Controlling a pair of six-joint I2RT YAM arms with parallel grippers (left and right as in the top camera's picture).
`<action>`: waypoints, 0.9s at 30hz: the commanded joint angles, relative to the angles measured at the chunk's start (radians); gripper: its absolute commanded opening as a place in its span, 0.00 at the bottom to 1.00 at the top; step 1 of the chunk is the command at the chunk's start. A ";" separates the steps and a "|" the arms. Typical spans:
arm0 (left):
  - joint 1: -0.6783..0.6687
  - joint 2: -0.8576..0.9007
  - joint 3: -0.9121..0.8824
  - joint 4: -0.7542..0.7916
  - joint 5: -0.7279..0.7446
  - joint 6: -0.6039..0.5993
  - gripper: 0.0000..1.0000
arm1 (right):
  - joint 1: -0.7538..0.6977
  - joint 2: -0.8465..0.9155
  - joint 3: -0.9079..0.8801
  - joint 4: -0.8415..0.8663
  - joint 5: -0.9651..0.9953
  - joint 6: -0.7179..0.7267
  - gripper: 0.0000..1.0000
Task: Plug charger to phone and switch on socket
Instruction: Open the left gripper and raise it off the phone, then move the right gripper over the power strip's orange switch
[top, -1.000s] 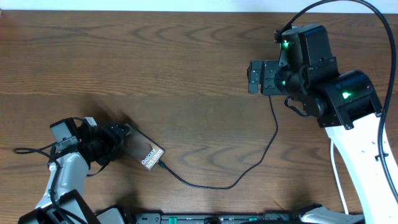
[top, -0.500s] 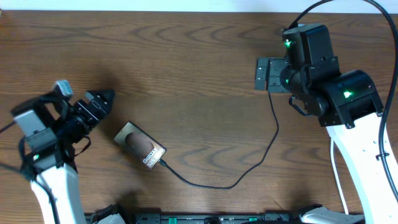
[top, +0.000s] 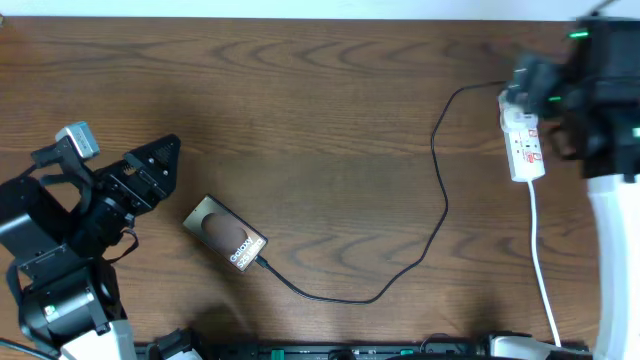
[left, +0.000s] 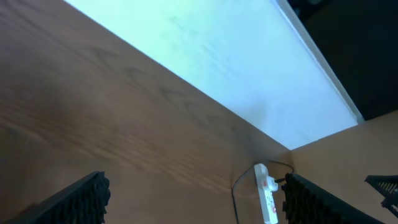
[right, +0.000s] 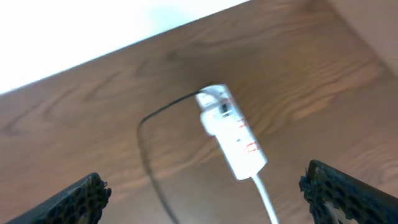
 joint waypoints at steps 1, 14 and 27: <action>-0.022 0.003 0.054 0.001 0.002 -0.006 0.88 | -0.204 0.018 0.005 0.020 -0.249 -0.097 0.99; -0.380 0.106 0.159 -0.047 -0.406 -0.009 0.88 | -0.504 0.454 0.274 -0.222 -0.647 -0.434 0.99; -0.753 0.189 0.160 -0.084 -0.950 -0.009 0.88 | -0.504 0.705 0.483 -0.261 -0.611 -0.510 0.99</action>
